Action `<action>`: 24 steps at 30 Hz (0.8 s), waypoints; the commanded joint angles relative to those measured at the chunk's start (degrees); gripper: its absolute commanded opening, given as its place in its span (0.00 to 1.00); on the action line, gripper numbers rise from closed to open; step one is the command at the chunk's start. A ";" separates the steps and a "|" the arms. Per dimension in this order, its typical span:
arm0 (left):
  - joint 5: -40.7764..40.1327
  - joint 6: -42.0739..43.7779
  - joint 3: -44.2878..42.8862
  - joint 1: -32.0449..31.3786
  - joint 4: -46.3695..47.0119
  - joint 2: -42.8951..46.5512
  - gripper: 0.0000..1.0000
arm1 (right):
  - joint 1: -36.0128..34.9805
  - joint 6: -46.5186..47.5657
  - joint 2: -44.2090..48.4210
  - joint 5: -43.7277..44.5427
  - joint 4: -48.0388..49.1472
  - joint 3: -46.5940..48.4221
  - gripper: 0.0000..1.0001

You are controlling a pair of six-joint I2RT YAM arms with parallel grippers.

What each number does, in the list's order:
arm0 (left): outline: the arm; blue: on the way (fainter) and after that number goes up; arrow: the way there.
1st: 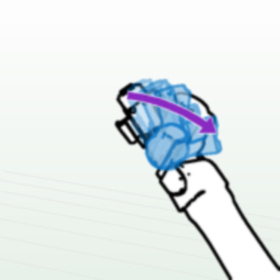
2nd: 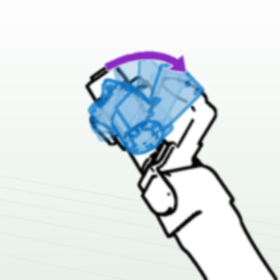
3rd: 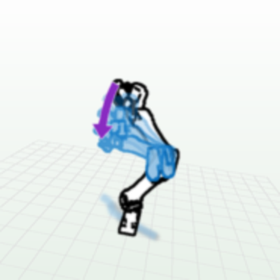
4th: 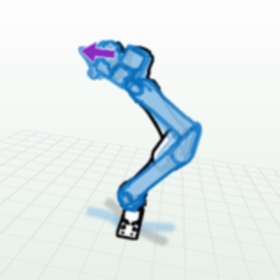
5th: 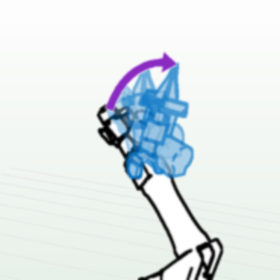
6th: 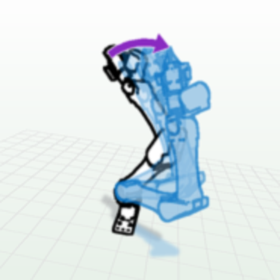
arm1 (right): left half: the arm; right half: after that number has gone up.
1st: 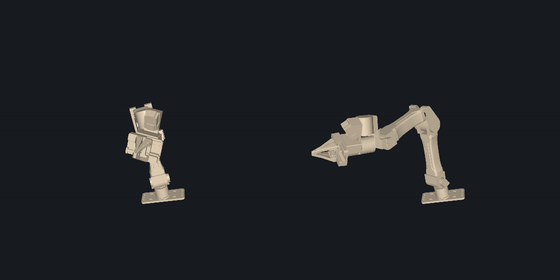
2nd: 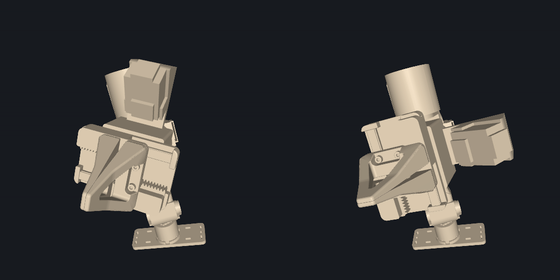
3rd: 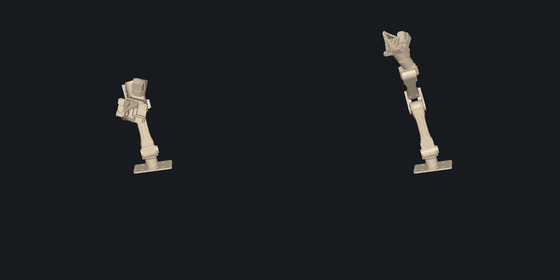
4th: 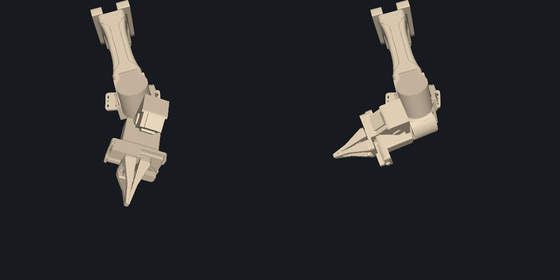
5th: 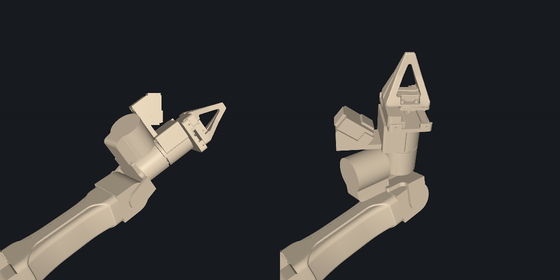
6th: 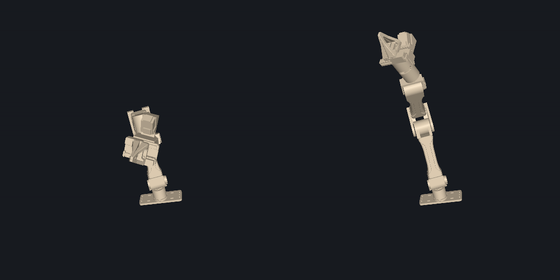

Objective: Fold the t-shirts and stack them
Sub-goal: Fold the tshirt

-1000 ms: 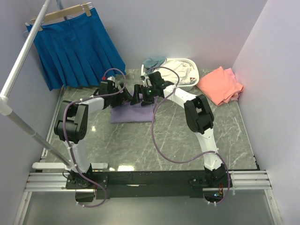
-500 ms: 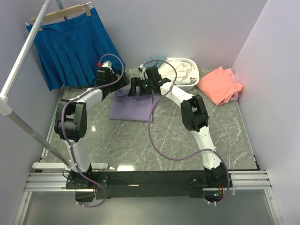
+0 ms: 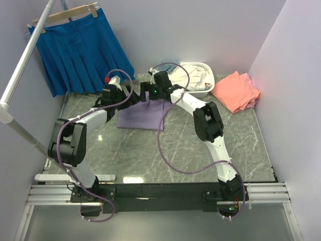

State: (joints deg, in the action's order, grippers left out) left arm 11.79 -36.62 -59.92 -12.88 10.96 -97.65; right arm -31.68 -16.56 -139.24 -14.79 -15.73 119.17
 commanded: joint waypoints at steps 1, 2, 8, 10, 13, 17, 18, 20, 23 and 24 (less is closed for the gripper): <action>1.04 0.59 3.23 -0.74 5.90 0.88 0.99 | 0.66 2.41 11.87 2.92 5.61 -11.05 1.00; 1.48 0.59 3.32 -0.74 7.31 -0.34 0.99 | 0.13 2.49 14.50 3.01 5.97 -12.46 1.00; 3.06 1.90 -7.30 -0.74 6.18 -11.66 0.99 | -1.63 2.93 20.22 0.73 3.16 -19.14 1.00; 1.58 2.17 -11.61 -0.39 5.12 -14.05 1.00 | -2.68 3.63 20.85 -0.41 2.28 -21.09 1.00; 2.18 2.34 -17.14 0.49 4.17 -19.15 0.99 | -3.12 3.55 20.85 -3.65 0.79 -22.49 1.00; 0.26 3.40 -25.58 1.11 0.99 -26.26 0.99 | -3.30 1.80 20.15 -8.23 2.53 -25.74 1.00; 0.16 3.22 -26.47 1.63 0.99 -27.15 0.99 | -3.30 1.53 19.80 -8.59 2.28 -26.27 1.00; 1.03 2.52 -28.31 2.34 0.29 -28.91 0.99 | -3.56 0.74 18.84 -9.12 2.71 -26.97 1.00; 1.65 2.08 -28.85 3.21 -0.32 -29.09 0.99 | -3.48 -0.57 17.17 -10.26 3.33 -27.68 1.00; 1.83 2.08 -28.33 3.22 -0.33 -28.66 0.99 | -3.47 -0.76 16.55 -10.26 3.07 -27.59 1.00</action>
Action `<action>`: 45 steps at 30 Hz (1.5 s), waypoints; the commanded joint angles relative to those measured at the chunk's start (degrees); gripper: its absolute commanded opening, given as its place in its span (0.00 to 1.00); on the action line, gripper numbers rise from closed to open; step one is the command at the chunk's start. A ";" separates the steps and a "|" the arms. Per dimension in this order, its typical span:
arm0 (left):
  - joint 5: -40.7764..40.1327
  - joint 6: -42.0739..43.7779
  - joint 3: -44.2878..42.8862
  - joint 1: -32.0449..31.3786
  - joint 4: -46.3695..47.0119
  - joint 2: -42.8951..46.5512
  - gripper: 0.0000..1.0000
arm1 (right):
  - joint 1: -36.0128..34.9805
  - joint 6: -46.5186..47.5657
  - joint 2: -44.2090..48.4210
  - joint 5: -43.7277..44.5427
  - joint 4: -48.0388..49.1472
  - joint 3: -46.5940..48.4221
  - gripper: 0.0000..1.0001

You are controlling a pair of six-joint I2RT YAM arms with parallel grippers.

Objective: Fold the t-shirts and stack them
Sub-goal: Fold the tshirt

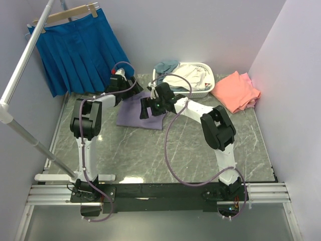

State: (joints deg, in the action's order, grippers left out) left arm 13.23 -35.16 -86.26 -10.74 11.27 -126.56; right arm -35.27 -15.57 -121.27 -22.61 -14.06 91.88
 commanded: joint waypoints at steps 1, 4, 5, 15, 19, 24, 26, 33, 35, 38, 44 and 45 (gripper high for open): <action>0.30 0.70 -1.55 1.07 -0.63 0.70 0.99 | 0.11 -1.83 -1.94 -2.18 0.71 -0.03 1.00; -0.66 0.70 -0.32 1.07 -2.99 2.02 0.99 | 0.20 -2.88 -3.97 -0.68 -3.51 0.68 1.00; -0.75 0.70 1.17 1.07 -3.44 2.89 1.00 | 0.20 -3.58 -4.06 -0.33 -4.56 -0.72 1.00; -2.94 -2.63 22.52 -0.76 -4.06 17.47 0.99 | -1.12 -4.99 4.28 -1.82 -4.83 -20.32 1.00; -4.62 -4.13 31.40 -2.88 -3.10 26.35 0.99 | -4.01 -5.34 13.31 -0.25 -5.18 -28.40 1.00; -9.00 -3.34 34.49 -5.07 -5.81 38.04 0.99 | -4.55 -6.84 25.98 5.37 -3.60 -34.57 1.00; -10.85 -2.03 33.09 -5.08 -8.27 41.65 1.00 | -3.50 -6.14 29.76 9.06 -4.30 -32.65 1.00; -10.25 -0.70 34.48 -5.16 -12.33 50.18 0.99 | 2.92 -1.74 20.83 5.57 -3.51 -19.65 1.00; -9.63 -1.67 36.94 -5.34 -12.32 52.20 0.99 | 3.01 -1.04 16.17 4.34 -4.22 -14.37 1.00; -9.11 -2.90 40.20 -5.43 -11.80 54.57 0.99 | 3.19 -1.47 11.68 1.88 -4.75 -9.27 1.00; -7.08 -5.01 44.42 -5.43 -6.35 54.59 1.00 | 3.19 -3.94 6.32 -0.24 -2.38 -5.21 1.00; -6.91 -4.92 44.34 -5.43 -6.08 53.19 0.99 | 3.19 -4.29 5.27 0.46 -2.11 -5.04 1.00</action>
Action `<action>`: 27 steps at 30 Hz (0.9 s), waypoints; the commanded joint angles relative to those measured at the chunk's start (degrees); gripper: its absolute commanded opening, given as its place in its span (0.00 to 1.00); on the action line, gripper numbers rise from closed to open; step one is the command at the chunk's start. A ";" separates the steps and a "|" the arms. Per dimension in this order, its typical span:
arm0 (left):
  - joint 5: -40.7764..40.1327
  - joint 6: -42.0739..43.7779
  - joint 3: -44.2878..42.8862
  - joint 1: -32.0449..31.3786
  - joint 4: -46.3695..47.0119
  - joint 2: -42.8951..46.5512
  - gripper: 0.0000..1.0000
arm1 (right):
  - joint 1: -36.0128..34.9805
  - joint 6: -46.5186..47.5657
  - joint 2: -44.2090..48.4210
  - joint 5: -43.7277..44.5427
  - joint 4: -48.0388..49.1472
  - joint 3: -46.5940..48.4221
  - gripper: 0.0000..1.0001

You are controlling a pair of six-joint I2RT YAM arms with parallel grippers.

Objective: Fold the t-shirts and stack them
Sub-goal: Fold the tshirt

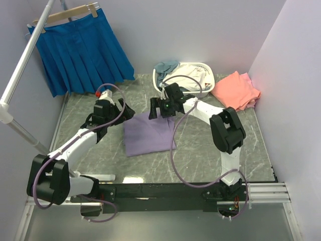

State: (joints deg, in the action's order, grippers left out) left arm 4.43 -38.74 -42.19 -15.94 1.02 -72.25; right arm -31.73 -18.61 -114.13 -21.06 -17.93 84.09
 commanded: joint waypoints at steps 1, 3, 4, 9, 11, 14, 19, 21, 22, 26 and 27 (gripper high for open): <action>1.82 -1.08 -0.16 -0.23 4.69 -1.84 0.99 | -0.35 -1.17 -2.50 0.13 0.98 3.61 1.00; 1.90 -0.72 -0.52 -0.23 5.48 -3.94 0.99 | -0.27 -1.08 -3.90 2.33 1.49 3.71 1.00; 1.90 -0.20 -0.87 -0.23 5.84 -4.56 0.99 | -0.01 -0.99 -4.78 2.95 1.76 4.32 1.00; 1.02 1.82 -3.67 -0.23 11.28 -12.09 0.99 | 1.05 -1.08 -9.53 7.43 -0.69 7.39 1.00; 1.46 2.27 -6.13 -0.23 10.77 -15.80 0.99 | 1.58 -1.08 -10.59 7.87 -2.18 8.54 1.00; 1.02 2.35 -9.83 -0.23 11.02 -22.39 0.99 | 2.02 -1.25 -11.29 7.70 -2.37 8.37 1.00; -0.20 1.57 -13.88 -0.05 8.13 -31.10 0.99 | 2.81 -1.87 -12.26 8.57 -4.12 8.54 1.00; -0.82 0.95 -12.57 0.12 8.39 -31.81 0.99 | 3.51 -1.87 -12.35 9.19 -5.00 8.19 1.00; -1.00 0.86 -11.95 0.39 8.56 -31.73 0.99 | 3.95 -1.95 -12.17 9.89 -5.09 7.84 1.00; -2.14 1.39 -10.19 0.65 8.92 -30.76 0.99 | 5.18 -1.96 -10.42 8.76 -3.87 5.47 1.00; -2.23 1.82 -10.10 0.65 8.92 -30.50 0.99 | 5.36 -1.61 -9.63 8.67 -2.04 3.90 1.00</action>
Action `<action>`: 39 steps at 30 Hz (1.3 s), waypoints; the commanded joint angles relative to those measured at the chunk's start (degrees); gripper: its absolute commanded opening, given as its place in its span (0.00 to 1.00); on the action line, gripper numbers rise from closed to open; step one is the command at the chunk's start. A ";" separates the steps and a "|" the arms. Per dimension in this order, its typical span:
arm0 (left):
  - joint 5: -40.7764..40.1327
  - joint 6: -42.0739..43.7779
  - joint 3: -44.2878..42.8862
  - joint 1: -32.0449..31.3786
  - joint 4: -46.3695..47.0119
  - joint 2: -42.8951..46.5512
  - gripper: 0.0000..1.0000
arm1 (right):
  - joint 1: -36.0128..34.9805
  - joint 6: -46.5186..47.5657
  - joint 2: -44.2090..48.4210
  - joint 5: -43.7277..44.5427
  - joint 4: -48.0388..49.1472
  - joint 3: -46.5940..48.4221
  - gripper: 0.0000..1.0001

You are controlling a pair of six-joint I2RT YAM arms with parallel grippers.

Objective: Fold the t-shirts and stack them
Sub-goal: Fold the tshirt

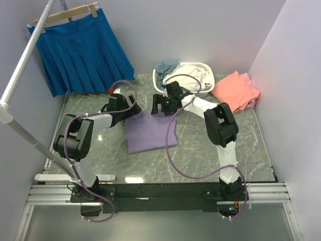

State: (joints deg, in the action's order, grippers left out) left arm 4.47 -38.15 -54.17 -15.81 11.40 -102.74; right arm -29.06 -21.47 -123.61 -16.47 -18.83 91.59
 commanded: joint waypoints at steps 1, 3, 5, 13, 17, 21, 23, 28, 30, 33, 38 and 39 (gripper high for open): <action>-2.36 1.32 1.96 0.52 -1.21 0.17 0.99 | 2.78 1.43 0.64 4.16 -0.08 -4.57 1.00; -1.75 2.20 2.93 0.52 0.11 2.62 0.99 | 3.13 2.23 5.12 4.34 3.69 -8.25 1.00; -2.18 2.64 3.37 0.43 0.38 7.00 0.99 | 3.92 1.96 10.90 6.70 5.72 -10.89 1.00; -3.86 3.26 3.19 0.43 -5.86 20.12 0.99 | 8.23 3.80 16.30 8.57 -0.94 -15.30 1.00; -1.75 0.46 9.41 0.17 -5.34 22.22 1.00 | 8.41 4.60 14.63 4.18 0.10 -18.46 1.00; -1.48 -1.92 16.02 -0.09 -2.44 23.37 0.99 | 8.32 3.46 13.84 -0.49 3.70 -20.74 1.00; -1.92 -3.06 19.00 -0.27 -1.38 23.55 0.99 | 8.23 3.28 13.40 -2.51 4.06 -21.28 1.00; -1.92 -4.47 22.79 -0.62 0.47 23.46 0.99 | 6.92 3.54 12.87 -6.29 4.59 -22.07 1.00; -1.83 -4.65 23.67 -0.54 1.08 23.20 0.99 | 6.30 4.16 11.99 -8.75 4.42 -22.16 1.00; -1.22 -4.65 23.94 -0.80 2.05 21.97 0.99 | 4.45 5.39 9.80 -12.17 3.72 -21.28 1.00; -0.52 -5.09 23.15 -0.97 3.63 18.11 0.99 | 0.24 5.48 4.88 -15.87 2.74 -18.82 0.99; -0.17 -5.18 23.06 -0.97 4.24 17.58 0.99 | -0.38 4.96 4.44 -18.14 3.44 -18.99 0.98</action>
State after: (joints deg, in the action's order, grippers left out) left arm 2.50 -41.89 -30.76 -16.38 13.45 -82.24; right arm -25.87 -16.84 -113.80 -29.15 -12.40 73.60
